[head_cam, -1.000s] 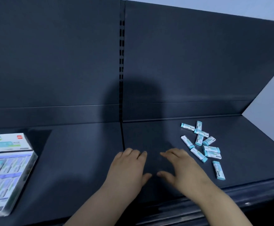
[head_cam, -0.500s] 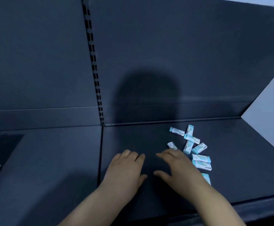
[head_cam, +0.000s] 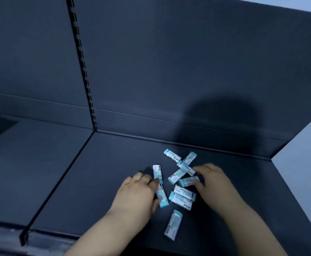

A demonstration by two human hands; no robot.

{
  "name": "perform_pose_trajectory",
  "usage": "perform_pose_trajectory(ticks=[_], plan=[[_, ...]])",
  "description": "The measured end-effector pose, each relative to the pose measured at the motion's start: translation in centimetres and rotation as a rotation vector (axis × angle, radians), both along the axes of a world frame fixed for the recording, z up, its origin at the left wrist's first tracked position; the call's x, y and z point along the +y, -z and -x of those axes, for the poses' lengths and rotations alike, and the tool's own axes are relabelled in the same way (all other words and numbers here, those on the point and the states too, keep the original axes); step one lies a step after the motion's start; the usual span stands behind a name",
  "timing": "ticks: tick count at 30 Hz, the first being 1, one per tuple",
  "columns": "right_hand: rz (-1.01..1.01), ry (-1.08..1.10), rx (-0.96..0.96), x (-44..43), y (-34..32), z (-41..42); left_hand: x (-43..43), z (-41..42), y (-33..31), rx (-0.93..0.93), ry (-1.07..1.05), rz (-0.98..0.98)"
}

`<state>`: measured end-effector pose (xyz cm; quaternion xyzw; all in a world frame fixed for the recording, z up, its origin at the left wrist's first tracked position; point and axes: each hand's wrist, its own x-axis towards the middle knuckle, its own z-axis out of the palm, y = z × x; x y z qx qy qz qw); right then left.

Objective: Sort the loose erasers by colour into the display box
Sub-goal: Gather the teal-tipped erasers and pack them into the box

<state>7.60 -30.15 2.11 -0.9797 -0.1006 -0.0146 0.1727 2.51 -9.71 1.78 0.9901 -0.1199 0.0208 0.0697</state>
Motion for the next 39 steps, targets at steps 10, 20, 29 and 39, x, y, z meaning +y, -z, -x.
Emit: perform_pose_trajectory(ticks=[10, 20, 29, 39], plan=[[0.044, 0.094, 0.162, 0.6, 1.3, -4.7, 1.0, 1.2, -0.7, 0.038, -0.124, -0.081], [-0.255, 0.202, 0.041, 1.0, -0.8, -2.3, 1.7, 0.2, -1.0, -0.039, -0.077, 0.013], [-0.511, 0.061, 0.19, 6.3, -1.6, 2.3, 2.6, 0.2, -0.8, -0.024, -0.018, 0.12], [-0.59, 0.051, 0.275, 10.2, 0.0, 4.6, 4.7, 1.1, -0.6, 0.002, -0.024, 0.263]])
